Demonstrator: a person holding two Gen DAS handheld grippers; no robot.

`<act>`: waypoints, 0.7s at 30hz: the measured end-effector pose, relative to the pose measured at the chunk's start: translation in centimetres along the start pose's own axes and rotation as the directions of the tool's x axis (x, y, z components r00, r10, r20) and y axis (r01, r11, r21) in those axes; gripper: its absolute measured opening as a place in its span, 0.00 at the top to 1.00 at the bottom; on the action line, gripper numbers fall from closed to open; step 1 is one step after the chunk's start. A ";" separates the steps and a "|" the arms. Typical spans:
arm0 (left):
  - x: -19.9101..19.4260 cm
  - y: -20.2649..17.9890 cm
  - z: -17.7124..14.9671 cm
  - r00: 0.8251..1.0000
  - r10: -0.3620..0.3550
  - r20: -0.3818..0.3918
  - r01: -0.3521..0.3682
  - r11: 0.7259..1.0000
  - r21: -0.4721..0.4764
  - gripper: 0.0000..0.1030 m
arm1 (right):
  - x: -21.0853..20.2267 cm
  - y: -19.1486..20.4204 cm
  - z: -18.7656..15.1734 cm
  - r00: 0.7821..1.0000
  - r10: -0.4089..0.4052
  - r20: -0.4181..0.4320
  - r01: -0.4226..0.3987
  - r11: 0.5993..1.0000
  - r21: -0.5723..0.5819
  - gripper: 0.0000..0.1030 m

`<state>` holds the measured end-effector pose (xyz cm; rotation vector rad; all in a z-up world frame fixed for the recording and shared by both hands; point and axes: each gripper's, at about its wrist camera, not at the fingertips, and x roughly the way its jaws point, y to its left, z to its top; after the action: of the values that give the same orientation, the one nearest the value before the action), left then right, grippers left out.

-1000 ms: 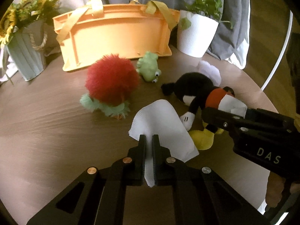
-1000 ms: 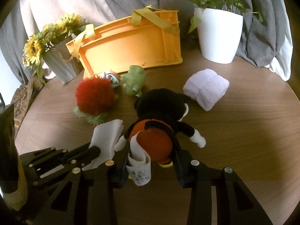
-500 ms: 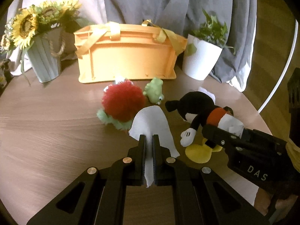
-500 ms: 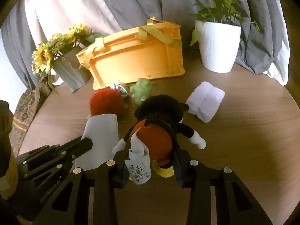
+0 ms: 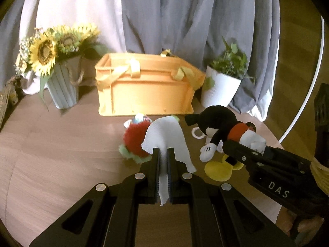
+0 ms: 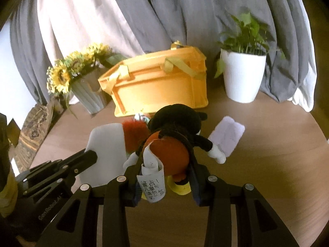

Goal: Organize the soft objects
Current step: 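Lift the white cloth and Mickey plush with both tools over the crate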

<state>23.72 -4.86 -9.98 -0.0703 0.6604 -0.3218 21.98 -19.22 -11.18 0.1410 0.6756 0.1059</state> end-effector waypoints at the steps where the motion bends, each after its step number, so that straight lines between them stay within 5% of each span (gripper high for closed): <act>1: -0.3 0.0 0.3 1.000 0.000 0.010 0.000 1.000 0.000 0.92 | -0.2 0.1 0.2 1.000 0.000 0.010 0.000 1.000 -0.001 0.63; 21: -5.0 0.3 5.3 0.976 0.036 0.216 -0.039 0.999 0.007 0.92 | -4.0 1.6 5.0 0.982 0.003 0.191 -0.001 1.000 -0.012 0.63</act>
<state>23.36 -3.24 -2.87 -0.0811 0.4434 -0.2766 21.93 -18.66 -4.59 0.1379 0.4832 0.0968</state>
